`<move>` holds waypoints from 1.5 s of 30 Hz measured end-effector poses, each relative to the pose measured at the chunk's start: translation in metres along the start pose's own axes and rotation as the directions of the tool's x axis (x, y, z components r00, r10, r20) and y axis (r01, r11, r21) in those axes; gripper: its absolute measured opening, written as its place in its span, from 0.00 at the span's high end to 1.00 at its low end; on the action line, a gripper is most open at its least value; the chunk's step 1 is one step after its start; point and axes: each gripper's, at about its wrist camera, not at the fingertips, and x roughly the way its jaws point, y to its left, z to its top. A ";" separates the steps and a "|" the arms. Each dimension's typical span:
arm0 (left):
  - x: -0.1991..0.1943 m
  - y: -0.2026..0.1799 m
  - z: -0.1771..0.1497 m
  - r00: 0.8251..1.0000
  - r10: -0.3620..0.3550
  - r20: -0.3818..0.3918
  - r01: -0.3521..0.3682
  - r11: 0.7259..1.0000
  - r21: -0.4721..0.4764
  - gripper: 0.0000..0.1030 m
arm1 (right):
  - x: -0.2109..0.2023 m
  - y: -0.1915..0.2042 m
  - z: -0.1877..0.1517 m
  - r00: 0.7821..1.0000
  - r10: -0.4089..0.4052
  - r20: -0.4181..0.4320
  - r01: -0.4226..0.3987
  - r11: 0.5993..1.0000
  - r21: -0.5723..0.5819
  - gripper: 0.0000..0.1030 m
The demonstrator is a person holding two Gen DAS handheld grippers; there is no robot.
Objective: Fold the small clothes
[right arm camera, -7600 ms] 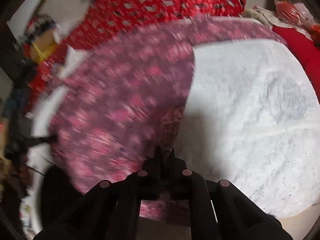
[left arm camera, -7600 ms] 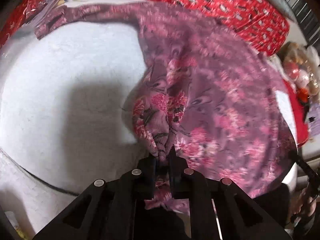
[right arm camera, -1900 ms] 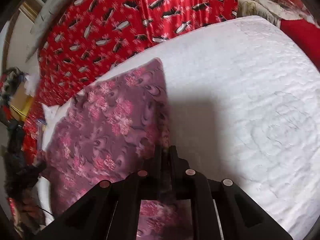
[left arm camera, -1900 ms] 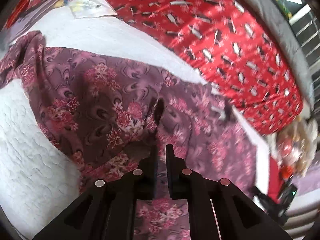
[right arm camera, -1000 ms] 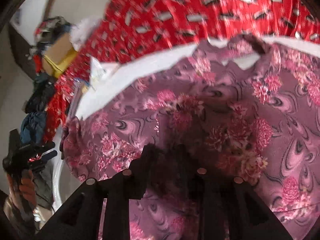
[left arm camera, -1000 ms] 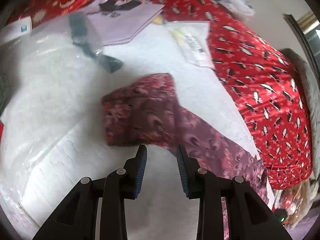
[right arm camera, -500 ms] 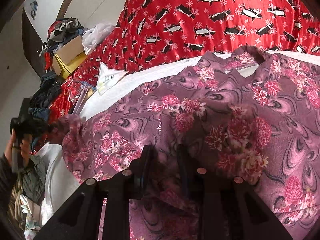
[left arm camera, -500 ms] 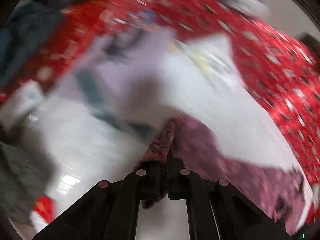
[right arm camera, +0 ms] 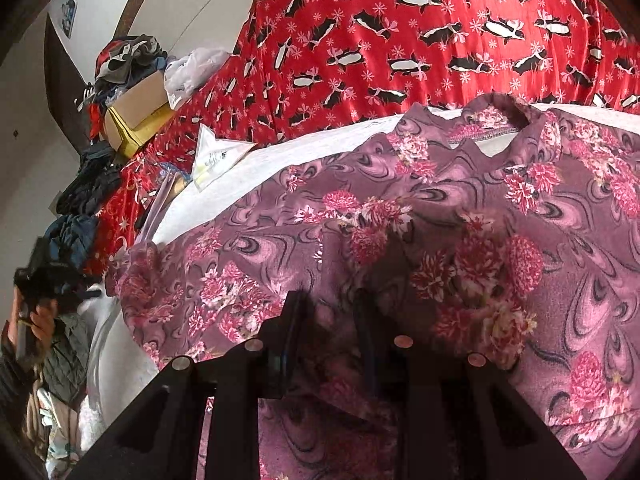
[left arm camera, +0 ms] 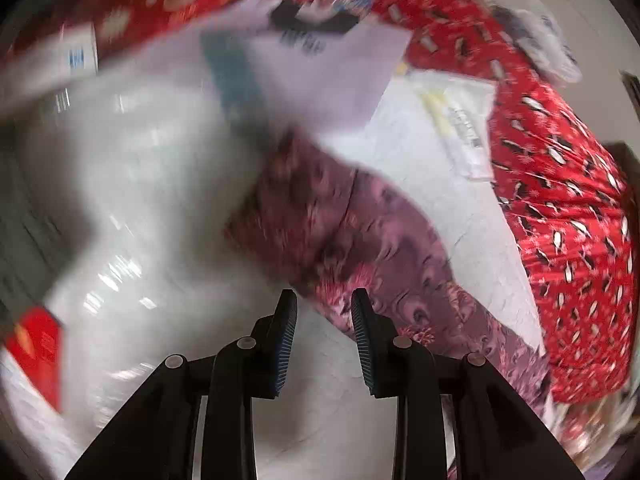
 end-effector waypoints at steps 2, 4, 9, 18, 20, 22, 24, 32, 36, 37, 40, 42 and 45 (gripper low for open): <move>0.018 0.012 0.001 0.998 -0.058 -0.027 0.056 0.994 -0.096 0.73 | 0.000 0.000 0.000 1.000 -0.001 0.000 0.001 1.000 -0.001 0.72; 0.034 0.026 0.004 0.992 -0.129 0.000 0.125 0.967 -0.223 0.74 | 0.000 0.000 0.000 1.000 0.001 0.001 -0.001 1.000 0.001 0.72; 0.029 0.012 0.011 0.984 -0.152 0.097 0.167 0.969 -0.183 0.97 | 0.000 -0.001 0.000 1.000 0.011 0.003 -0.011 1.000 0.007 0.72; -0.072 -0.087 -0.056 0.963 -0.184 0.194 0.155 0.975 0.157 0.97 | -0.004 -0.002 0.009 0.998 0.019 -0.058 -0.016 0.999 0.047 0.73; -0.094 -0.109 -0.078 0.958 -0.214 0.190 0.172 0.962 0.214 0.97 | -0.011 -0.005 0.014 0.997 0.022 -0.080 -0.017 0.998 0.067 0.73; -0.110 -0.129 -0.100 0.953 -0.244 0.177 0.192 0.945 0.266 0.97 | -0.025 -0.010 0.017 0.998 -0.010 -0.066 0.014 0.998 0.060 0.71; -0.117 -0.147 -0.120 0.950 -0.267 0.159 0.211 0.929 0.303 0.97 | -0.042 -0.019 0.019 0.997 -0.073 -0.040 0.074 0.997 0.023 0.70; -0.094 -0.225 -0.191 0.943 -0.330 0.036 0.286 0.865 0.413 0.97 | -0.092 -0.099 0.019 0.962 -0.271 -0.009 0.271 0.962 0.031 0.70; -0.062 -0.265 -0.226 0.943 -0.331 -0.039 0.313 0.838 0.447 0.97 | -0.106 -0.126 0.004 0.974 -0.224 0.019 0.222 0.973 0.065 0.72; -0.049 -0.274 -0.236 0.944 -0.324 -0.065 0.317 0.833 0.453 0.97 | -0.107 -0.126 0.001 0.976 -0.218 0.024 0.216 0.974 0.061 0.72; -0.007 -0.294 -0.264 0.951 -0.279 -0.132 0.308 0.824 0.475 0.97 | -0.108 -0.125 -0.004 0.977 -0.208 0.045 0.206 0.977 0.044 0.71; 0.021 -0.303 -0.283 0.956 -0.240 -0.170 0.293 0.819 0.493 0.97 | -0.108 -0.128 -0.004 0.980 -0.192 0.050 0.189 0.980 0.056 0.71; 0.067 -0.311 -0.308 0.964 -0.150 -0.222 0.246 0.820 0.517 0.96 | -0.110 -0.135 -0.004 0.986 -0.157 0.053 0.152 0.985 0.084 0.71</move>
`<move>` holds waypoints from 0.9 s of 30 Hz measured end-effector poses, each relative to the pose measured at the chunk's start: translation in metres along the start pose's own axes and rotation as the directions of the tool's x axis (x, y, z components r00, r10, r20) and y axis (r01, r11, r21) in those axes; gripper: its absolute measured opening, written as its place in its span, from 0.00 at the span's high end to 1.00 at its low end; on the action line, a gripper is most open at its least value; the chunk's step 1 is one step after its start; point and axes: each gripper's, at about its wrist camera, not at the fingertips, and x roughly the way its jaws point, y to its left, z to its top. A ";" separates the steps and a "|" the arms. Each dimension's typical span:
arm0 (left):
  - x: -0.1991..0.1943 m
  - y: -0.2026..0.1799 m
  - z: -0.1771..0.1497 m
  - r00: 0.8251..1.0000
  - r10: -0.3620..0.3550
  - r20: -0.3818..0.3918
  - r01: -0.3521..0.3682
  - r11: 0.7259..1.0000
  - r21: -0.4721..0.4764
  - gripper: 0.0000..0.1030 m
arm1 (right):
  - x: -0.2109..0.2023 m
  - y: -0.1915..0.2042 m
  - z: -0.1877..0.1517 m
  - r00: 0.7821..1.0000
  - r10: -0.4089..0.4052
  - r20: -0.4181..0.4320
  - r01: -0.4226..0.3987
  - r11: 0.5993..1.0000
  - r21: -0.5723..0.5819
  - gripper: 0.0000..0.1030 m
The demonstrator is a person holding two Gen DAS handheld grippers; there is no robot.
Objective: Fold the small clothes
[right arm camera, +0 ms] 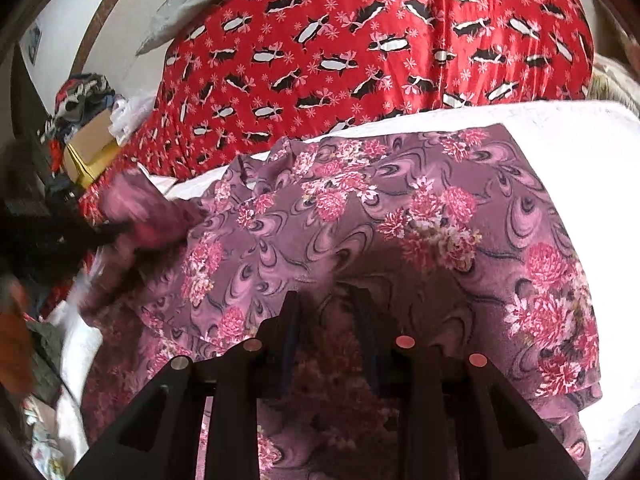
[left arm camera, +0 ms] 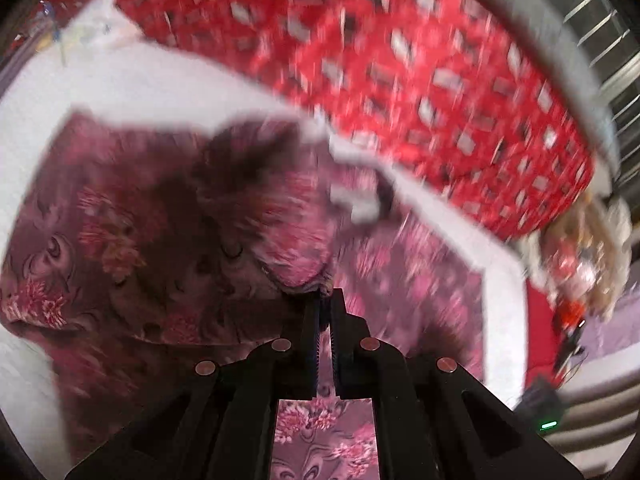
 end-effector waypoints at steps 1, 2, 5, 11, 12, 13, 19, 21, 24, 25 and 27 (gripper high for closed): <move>0.011 0.000 -0.001 1.000 0.014 -0.018 -0.014 1.000 -0.002 0.96 | 0.000 -0.002 0.000 1.000 0.010 -0.001 -0.010 1.000 0.008 0.71; 0.021 0.003 -0.001 0.999 0.027 -0.042 -0.028 1.000 -0.004 0.96 | 0.000 -0.002 0.000 1.000 0.015 -0.002 -0.015 1.000 0.012 0.71; 0.025 0.013 0.003 0.997 -0.015 -0.069 0.013 0.999 -0.034 0.96 | -0.003 -0.001 0.001 1.000 0.012 -0.026 -0.012 1.000 0.002 0.71; -0.041 0.075 -0.003 0.981 -0.187 0.047 0.191 0.974 -0.123 0.89 | -0.012 0.026 0.026 0.999 0.032 -0.025 -0.032 0.999 0.005 0.56; -0.046 0.088 -0.003 0.982 -0.177 0.065 0.184 0.972 -0.147 0.88 | -0.010 0.038 0.031 0.998 0.052 -0.018 -0.052 0.999 -0.010 0.54; -0.047 0.106 -0.002 0.984 -0.160 0.075 0.171 0.968 -0.183 0.88 | -0.008 0.050 0.035 0.998 0.068 -0.017 -0.069 0.997 -0.030 0.50; -0.018 0.158 0.000 0.985 -0.169 0.045 0.174 0.922 -0.346 0.88 | 0.018 0.146 0.036 0.995 0.088 -0.049 -0.097 0.966 -0.239 0.33; -0.011 0.163 0.002 0.984 -0.173 0.046 0.178 0.917 -0.357 0.88 | 0.037 0.169 0.030 0.998 0.012 -0.063 -0.031 0.948 -0.316 0.32; 0.000 0.160 0.001 0.981 -0.188 0.041 0.190 0.913 -0.360 0.88 | 0.058 0.180 0.028 0.993 -0.104 -0.048 0.079 0.925 -0.373 0.39; 0.001 0.159 0.002 0.981 -0.187 0.043 0.190 0.916 -0.352 0.88 | 0.058 0.177 0.030 0.994 -0.101 -0.040 0.080 0.930 -0.359 0.62; -0.004 0.158 -0.004 0.982 -0.184 0.050 0.190 0.922 -0.336 0.88 | 0.051 0.157 0.043 0.998 -0.030 -0.051 0.016 0.968 -0.251 0.93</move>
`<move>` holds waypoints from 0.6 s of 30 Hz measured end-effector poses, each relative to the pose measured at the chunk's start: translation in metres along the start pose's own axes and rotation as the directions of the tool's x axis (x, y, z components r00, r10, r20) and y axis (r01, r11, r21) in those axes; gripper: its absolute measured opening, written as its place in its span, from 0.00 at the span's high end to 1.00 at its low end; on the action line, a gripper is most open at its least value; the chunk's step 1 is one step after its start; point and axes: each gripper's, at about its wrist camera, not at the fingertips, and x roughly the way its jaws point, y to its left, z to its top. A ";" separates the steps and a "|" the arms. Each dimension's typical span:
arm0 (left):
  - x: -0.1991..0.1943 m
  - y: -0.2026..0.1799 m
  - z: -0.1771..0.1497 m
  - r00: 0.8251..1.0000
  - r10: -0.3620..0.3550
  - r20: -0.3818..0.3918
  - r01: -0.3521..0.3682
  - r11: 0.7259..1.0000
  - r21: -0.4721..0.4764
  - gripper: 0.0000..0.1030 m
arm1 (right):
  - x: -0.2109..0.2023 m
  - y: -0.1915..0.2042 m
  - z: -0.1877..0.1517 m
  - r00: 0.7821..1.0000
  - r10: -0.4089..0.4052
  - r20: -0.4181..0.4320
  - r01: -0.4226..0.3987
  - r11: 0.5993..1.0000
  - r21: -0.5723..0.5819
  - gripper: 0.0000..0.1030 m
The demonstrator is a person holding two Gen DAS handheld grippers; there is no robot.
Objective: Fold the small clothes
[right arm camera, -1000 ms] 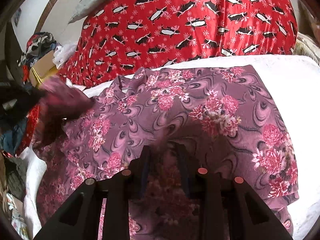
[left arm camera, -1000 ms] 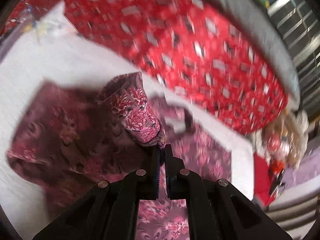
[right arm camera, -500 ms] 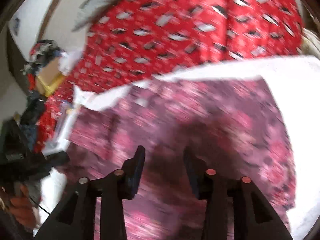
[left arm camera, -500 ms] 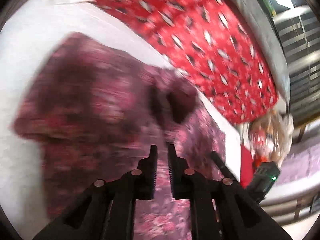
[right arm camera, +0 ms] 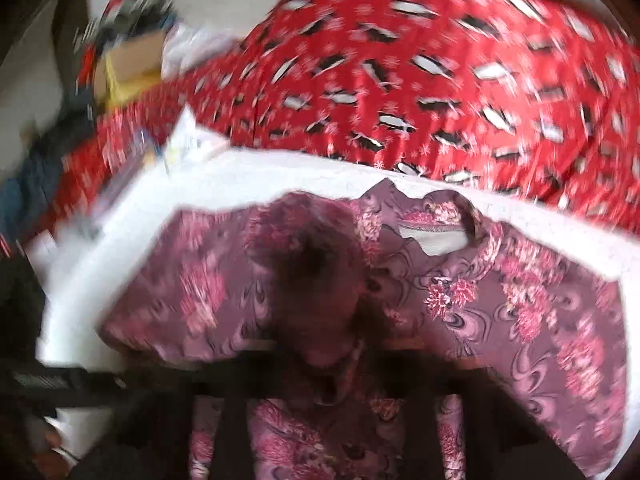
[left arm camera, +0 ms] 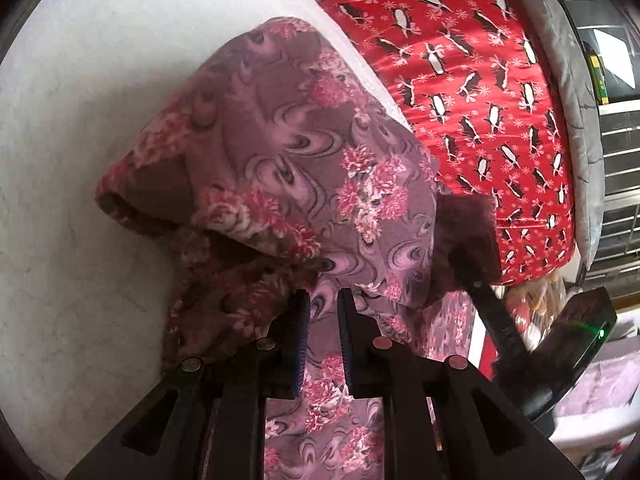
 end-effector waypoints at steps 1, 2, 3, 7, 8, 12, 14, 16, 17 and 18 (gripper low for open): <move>-0.003 -0.002 -0.002 1.000 -0.001 0.004 0.001 1.000 0.006 0.88 | -0.005 -0.014 0.001 0.999 0.029 0.016 -0.030 0.998 0.062 0.94; -0.008 -0.001 -0.006 1.000 -0.003 0.008 0.003 1.000 0.010 0.88 | -0.015 -0.030 0.002 0.997 0.055 0.048 -0.060 0.990 0.124 0.94; -0.013 0.000 -0.007 1.000 -0.005 0.012 0.005 1.000 0.013 0.88 | -0.029 -0.052 0.000 0.995 0.064 0.079 -0.078 0.980 0.185 0.94; -0.026 0.003 -0.014 1.000 -0.007 0.025 0.006 1.000 0.015 0.88 | -0.065 -0.115 -0.014 0.991 0.057 0.121 -0.095 0.935 0.342 0.94; -0.028 0.004 -0.017 1.000 -0.006 0.021 0.005 1.000 0.021 0.88 | -0.074 -0.131 -0.020 0.991 0.043 0.128 -0.089 0.923 0.374 0.94; -0.020 0.003 -0.025 1.000 0.026 -0.006 -0.026 1.000 0.011 0.88 | -0.091 -0.186 -0.052 0.995 -0.001 0.095 -0.045 0.875 0.481 0.94; -0.015 -0.001 -0.028 0.999 0.052 -0.016 -0.052 0.999 0.015 0.88 | -0.091 -0.205 -0.069 0.999 -0.013 0.052 -0.015 0.858 0.514 0.94; -0.014 -0.005 -0.034 0.997 0.068 -0.030 -0.067 0.997 0.031 0.88 | -0.090 -0.217 -0.084 1.000 0.001 0.022 -0.013 0.841 0.542 0.93; -0.015 -0.007 -0.036 0.997 0.062 -0.034 -0.061 0.997 0.038 0.88 | -0.091 -0.223 -0.089 1.000 0.017 0.023 -0.026 0.830 0.558 0.87; -0.018 -0.010 -0.040 0.998 0.048 -0.037 -0.046 0.998 0.046 0.88 | -0.095 -0.225 -0.093 0.999 0.029 0.033 -0.043 0.819 0.572 0.87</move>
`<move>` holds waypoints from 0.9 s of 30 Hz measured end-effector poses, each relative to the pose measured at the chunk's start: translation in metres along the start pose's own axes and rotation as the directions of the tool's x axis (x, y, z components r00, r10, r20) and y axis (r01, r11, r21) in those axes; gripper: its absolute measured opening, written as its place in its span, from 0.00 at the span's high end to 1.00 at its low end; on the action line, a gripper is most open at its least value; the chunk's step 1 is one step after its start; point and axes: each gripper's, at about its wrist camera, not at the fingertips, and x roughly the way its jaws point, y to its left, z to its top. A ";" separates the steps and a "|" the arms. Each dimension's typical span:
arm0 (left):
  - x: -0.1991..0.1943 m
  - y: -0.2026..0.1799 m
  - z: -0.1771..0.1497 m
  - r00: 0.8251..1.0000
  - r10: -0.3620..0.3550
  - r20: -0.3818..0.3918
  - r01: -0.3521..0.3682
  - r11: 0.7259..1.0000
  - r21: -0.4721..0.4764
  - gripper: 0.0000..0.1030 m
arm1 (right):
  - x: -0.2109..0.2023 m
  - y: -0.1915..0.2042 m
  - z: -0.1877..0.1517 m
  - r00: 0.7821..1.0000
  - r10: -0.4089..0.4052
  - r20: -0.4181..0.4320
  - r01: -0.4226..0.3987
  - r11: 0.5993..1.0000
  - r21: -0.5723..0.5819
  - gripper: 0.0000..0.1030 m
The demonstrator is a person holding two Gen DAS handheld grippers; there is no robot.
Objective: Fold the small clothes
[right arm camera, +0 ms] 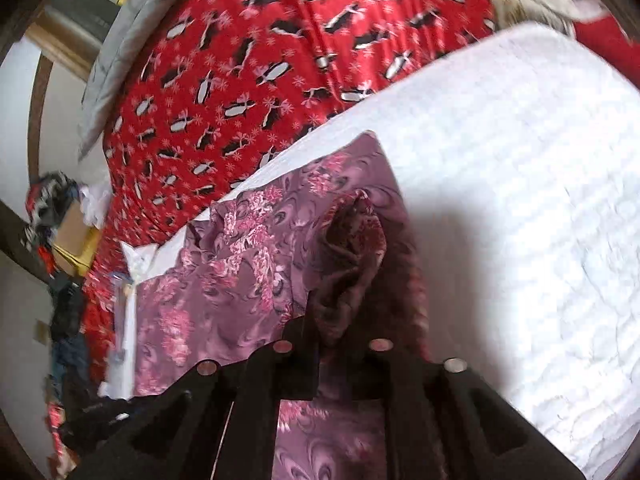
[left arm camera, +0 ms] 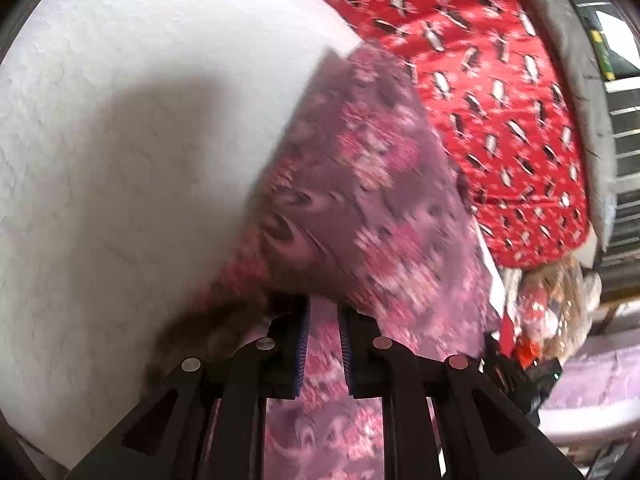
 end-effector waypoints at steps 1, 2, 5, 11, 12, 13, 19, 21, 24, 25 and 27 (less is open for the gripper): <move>-0.005 -0.004 -0.004 1.000 -0.026 0.000 0.026 1.000 0.008 0.88 | -0.004 -0.004 0.001 1.000 0.024 0.012 -0.024 0.999 0.021 0.84; -0.008 -0.008 -0.007 0.999 -0.051 0.002 0.051 0.999 0.016 0.87 | -0.009 -0.008 0.002 0.999 0.045 0.029 -0.046 0.998 0.042 0.75; -0.013 -0.026 -0.011 0.996 -0.089 0.019 0.088 0.994 0.058 0.77 | -0.008 -0.017 0.008 0.995 0.072 0.063 -0.078 0.993 0.092 0.56; 0.002 -0.038 0.009 0.999 0.005 0.053 -0.008 0.997 0.071 0.80 | 0.002 0.007 0.016 0.994 0.108 0.021 -0.108 0.994 -0.032 0.93; 0.006 -0.039 0.012 0.997 0.038 0.061 -0.043 0.996 0.079 0.87 | -0.008 0.014 0.018 0.988 0.142 0.056 -0.139 0.989 -0.053 0.94; 0.012 -0.039 0.016 0.991 0.114 0.065 -0.119 0.989 0.086 0.89 | -0.016 0.017 0.019 0.981 0.171 0.088 -0.166 0.984 -0.063 0.94; 0.027 -0.033 0.006 0.984 0.177 0.020 -0.178 0.979 0.098 0.93 | 0.012 -0.013 0.012 1.000 0.007 -0.029 -0.008 0.999 -0.042 0.93; 0.017 -0.037 -0.003 0.987 0.161 0.009 -0.161 0.980 0.119 0.93 | 0.014 -0.022 0.005 0.998 0.000 -0.057 -0.002 1.000 -0.027 0.92; -0.002 -0.062 -0.015 0.995 0.087 0.041 -0.094 0.974 0.204 0.93 | -0.016 -0.009 0.008 0.998 0.010 0.063 -0.007 0.999 -0.047 0.85; -0.005 -0.079 -0.016 0.994 0.085 0.071 -0.100 0.963 0.252 0.93 | -0.022 -0.005 0.010 0.996 0.027 0.089 -0.021 0.998 -0.061 0.85; -0.001 -0.098 -0.016 0.989 0.087 0.120 -0.122 0.938 0.325 0.90 | -0.031 0.008 0.011 0.990 0.065 0.127 -0.052 0.993 -0.102 0.85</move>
